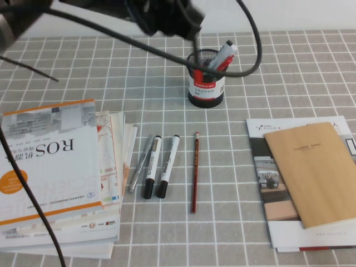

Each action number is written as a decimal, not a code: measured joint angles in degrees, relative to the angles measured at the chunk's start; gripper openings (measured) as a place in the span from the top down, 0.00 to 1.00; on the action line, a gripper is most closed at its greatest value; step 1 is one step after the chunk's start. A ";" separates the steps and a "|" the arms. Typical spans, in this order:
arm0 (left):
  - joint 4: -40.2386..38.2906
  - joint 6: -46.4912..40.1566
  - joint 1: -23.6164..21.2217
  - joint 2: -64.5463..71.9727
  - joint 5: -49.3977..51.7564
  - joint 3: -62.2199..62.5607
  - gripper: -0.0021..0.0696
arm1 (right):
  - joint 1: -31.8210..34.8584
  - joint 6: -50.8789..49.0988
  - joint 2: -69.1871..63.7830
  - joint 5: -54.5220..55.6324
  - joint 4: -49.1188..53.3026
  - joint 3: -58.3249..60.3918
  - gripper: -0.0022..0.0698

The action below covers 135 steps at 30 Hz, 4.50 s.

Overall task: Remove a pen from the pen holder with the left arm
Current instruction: 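Take a marker out of the pen holder and lay it on the table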

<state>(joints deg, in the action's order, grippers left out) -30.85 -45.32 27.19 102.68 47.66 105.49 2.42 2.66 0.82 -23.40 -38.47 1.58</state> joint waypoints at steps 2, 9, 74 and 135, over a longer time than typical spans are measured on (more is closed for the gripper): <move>10.08 11.65 0.08 0.16 11.07 3.60 0.92 | 0.00 0.00 0.00 0.00 0.00 0.00 0.99; 22.38 25.17 -0.02 1.47 23.62 7.42 0.92 | 0.00 0.00 0.00 0.00 0.00 0.00 0.99; 20.67 33.41 -4.01 4.66 23.41 9.91 0.96 | 0.00 0.00 0.00 0.00 0.00 0.00 0.99; 32.31 40.68 -15.97 -103.00 -32.56 -106.78 0.97 | 0.00 0.00 0.00 0.00 0.00 0.00 0.99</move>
<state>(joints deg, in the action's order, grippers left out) 1.46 -4.64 11.22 -0.32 15.10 -1.29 2.42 2.66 0.82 -23.40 -38.47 1.58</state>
